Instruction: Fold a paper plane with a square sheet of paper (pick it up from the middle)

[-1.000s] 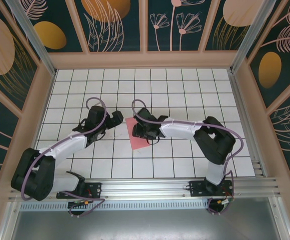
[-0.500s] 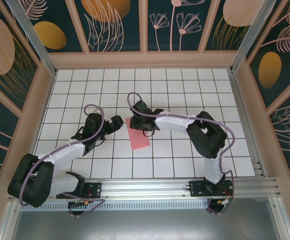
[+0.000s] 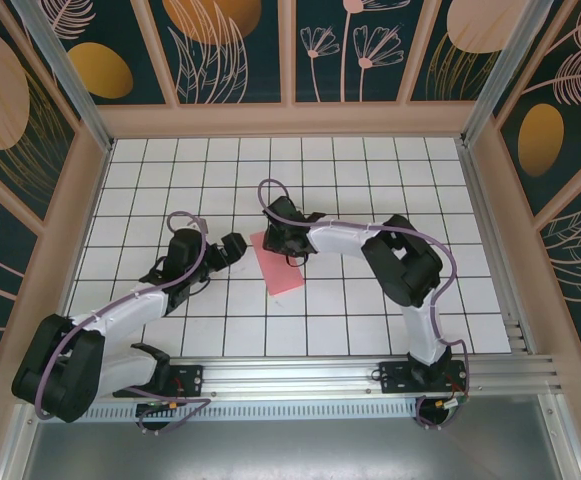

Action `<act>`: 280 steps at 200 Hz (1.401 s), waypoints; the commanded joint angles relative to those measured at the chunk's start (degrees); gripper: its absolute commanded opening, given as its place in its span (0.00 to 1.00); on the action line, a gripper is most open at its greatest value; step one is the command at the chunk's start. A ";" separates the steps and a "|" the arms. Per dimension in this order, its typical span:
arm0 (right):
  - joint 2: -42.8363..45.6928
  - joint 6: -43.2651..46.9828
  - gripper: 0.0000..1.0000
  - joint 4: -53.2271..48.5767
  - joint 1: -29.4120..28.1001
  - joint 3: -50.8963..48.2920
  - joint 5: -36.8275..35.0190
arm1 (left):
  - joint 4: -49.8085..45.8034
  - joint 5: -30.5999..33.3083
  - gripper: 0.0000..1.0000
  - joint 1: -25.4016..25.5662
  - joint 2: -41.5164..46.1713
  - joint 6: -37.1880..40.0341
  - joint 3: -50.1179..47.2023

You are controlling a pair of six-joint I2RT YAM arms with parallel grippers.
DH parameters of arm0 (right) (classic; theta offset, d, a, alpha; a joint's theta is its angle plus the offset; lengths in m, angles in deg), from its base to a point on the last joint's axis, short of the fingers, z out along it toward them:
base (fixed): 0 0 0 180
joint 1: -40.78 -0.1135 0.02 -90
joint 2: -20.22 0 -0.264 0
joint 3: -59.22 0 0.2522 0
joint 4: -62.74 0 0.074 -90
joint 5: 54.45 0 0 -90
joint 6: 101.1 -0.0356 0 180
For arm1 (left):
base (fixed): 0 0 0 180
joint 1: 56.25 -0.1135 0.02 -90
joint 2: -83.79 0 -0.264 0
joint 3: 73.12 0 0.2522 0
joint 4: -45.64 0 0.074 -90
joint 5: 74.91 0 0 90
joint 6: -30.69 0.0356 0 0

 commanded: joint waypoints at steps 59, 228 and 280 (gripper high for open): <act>8.63 -4.99 0.50 -5.25 -1.52 -3.54 -6.79 | 2.90 -8.02 0.97 -0.39 -1.63 0.51 -0.80; 14.40 -3.94 0.47 -0.04 -3.77 -11.15 3.90 | 5.26 -17.29 0.78 -0.06 -6.31 -3.54 -1.82; 9.50 1.80 0.43 -3.01 1.05 -5.98 0.26 | 4.18 -17.42 0.72 1.42 -7.83 -3.76 -1.30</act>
